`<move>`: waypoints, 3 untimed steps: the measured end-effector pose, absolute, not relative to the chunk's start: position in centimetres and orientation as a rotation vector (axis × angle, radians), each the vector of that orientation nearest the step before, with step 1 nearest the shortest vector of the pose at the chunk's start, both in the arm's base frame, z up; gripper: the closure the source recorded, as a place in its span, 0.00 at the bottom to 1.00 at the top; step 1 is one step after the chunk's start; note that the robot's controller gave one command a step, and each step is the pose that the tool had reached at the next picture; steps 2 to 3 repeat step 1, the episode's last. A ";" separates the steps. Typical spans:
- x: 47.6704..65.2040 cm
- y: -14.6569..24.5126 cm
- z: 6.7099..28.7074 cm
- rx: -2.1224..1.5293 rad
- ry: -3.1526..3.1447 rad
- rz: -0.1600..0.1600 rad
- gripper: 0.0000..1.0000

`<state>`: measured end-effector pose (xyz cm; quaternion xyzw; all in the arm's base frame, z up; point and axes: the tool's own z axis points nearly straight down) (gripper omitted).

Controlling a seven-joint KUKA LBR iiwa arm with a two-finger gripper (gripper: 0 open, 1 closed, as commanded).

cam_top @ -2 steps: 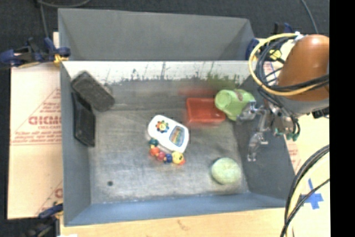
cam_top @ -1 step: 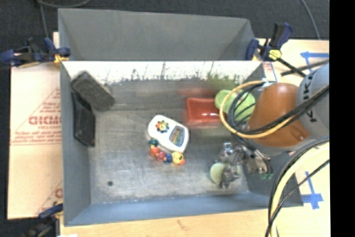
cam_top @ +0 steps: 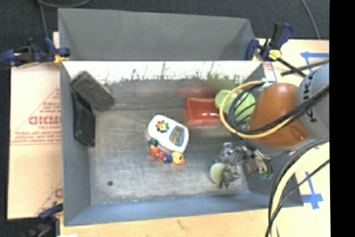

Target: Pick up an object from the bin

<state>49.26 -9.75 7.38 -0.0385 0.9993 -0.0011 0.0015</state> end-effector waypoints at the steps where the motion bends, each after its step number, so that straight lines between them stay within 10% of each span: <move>1: 50.0 -14.0 21.4 -0.085 3.136 -0.004 1.00; 3: 50.0 -14.0 21.4 -0.085 3.136 -0.004 1.00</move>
Offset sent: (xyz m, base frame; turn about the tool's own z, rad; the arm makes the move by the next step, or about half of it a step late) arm 0.0000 0.0000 0.0000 0.0000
